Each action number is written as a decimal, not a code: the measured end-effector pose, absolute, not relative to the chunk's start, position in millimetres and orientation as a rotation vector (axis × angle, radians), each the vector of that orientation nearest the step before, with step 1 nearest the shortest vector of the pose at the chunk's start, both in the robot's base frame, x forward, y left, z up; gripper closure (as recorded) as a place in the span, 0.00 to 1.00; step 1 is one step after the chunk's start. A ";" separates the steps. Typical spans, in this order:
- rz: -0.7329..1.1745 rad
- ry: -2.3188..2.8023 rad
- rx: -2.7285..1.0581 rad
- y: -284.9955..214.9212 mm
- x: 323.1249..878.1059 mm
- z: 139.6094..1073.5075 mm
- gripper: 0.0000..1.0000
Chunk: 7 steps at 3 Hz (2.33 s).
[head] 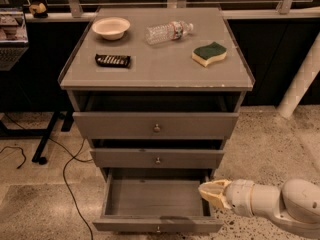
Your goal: Close bottom drawer
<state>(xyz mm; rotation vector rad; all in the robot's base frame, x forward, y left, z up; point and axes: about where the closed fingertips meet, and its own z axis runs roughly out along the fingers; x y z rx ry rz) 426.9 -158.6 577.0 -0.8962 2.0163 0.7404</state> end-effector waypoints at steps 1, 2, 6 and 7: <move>0.740 2.017 -0.896 -158.2 426.8 576.8 1.00; 0.729 2.056 -0.806 -167.1 418.7 540.0 1.00; 0.854 2.142 -0.570 -198.9 398.2 400.1 1.00; 0.855 2.164 -0.548 -199.5 399.4 391.2 1.00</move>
Offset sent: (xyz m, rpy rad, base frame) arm -0.0259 -0.0318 -0.1117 0.0355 0.0862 -0.2262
